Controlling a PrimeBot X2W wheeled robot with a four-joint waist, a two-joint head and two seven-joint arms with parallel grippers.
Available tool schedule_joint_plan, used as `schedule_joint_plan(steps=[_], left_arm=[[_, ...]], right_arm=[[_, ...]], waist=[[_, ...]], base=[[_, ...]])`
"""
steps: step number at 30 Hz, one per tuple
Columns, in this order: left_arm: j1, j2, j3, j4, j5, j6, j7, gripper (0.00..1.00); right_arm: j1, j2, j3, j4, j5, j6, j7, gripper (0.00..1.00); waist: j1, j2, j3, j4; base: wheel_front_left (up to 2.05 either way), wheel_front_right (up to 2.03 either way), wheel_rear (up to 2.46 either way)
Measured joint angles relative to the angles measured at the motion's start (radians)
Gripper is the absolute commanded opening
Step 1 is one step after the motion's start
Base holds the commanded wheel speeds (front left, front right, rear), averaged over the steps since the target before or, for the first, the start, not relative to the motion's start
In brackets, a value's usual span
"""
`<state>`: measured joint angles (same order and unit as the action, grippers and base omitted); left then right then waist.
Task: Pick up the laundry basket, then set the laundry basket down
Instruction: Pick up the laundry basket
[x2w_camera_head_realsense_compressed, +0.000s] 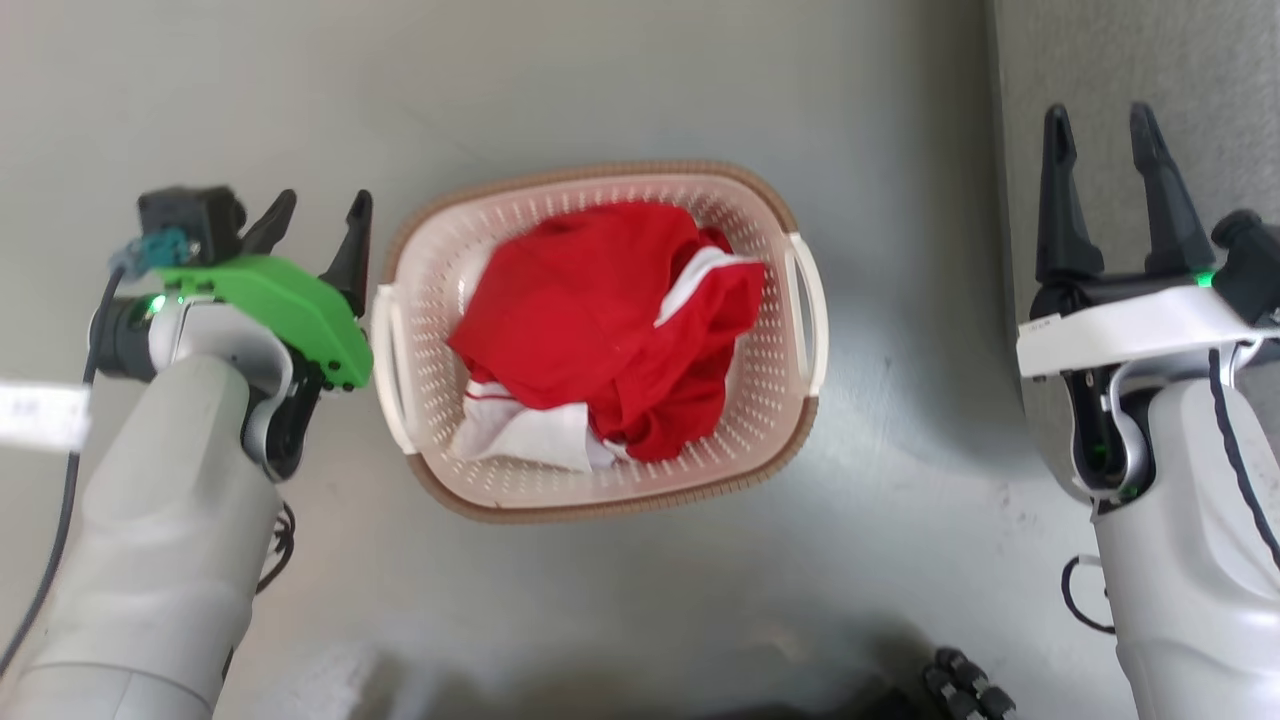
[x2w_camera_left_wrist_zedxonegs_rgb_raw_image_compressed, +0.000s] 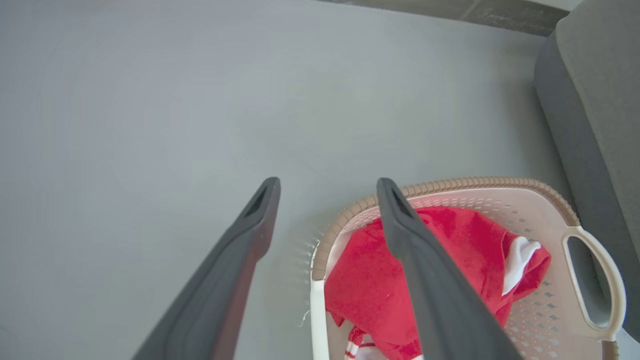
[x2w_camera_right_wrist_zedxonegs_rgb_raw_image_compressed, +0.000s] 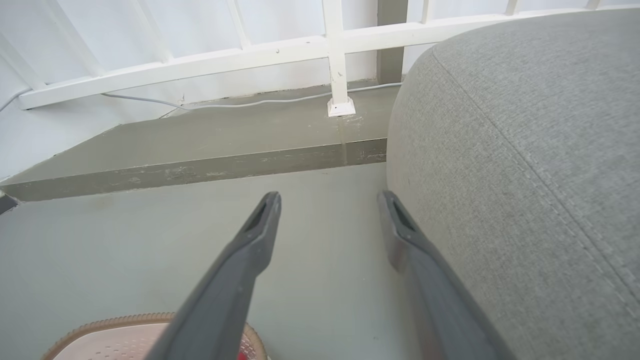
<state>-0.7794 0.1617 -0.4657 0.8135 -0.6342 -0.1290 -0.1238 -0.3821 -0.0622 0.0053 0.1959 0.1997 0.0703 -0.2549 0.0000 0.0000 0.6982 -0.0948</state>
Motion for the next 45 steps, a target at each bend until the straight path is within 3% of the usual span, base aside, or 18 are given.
schedule_joint_plan(steps=[8, 26, 35, 45], left_arm=[[0.078, 0.006, 0.03, -0.033, 0.004, 0.0, -0.115, 1.0], [0.198, 0.043, 0.041, -0.224, 0.102, 0.089, -0.128, 1.0], [0.324, 0.045, 0.071, -0.374, 0.119, 0.146, -0.128, 1.0], [0.488, 0.045, 0.072, -0.45, 0.12, 0.194, -0.128, 1.0]], right_arm=[[0.028, 0.001, -0.013, 0.009, -0.014, 0.0, 0.0, 1.0], [0.113, -0.01, -0.033, -0.001, -0.052, -0.002, 0.0, 1.0], [0.213, -0.011, -0.03, -0.007, -0.073, -0.003, 0.0, 1.0], [0.296, -0.007, 0.005, -0.018, -0.088, -0.009, 0.0, 1.0]], waist=[[0.0, 0.0, -0.113, 0.021], [-0.0001, 0.0, -0.349, 0.032], [-0.0001, 0.0, -0.464, 0.037], [-0.0001, 0.0, -0.562, 0.04]], base=[[0.0, 0.0, 0.0], [0.0, 0.0, 0.0], [0.0, 0.0, 0.0], [0.0, 0.0, 0.0]])
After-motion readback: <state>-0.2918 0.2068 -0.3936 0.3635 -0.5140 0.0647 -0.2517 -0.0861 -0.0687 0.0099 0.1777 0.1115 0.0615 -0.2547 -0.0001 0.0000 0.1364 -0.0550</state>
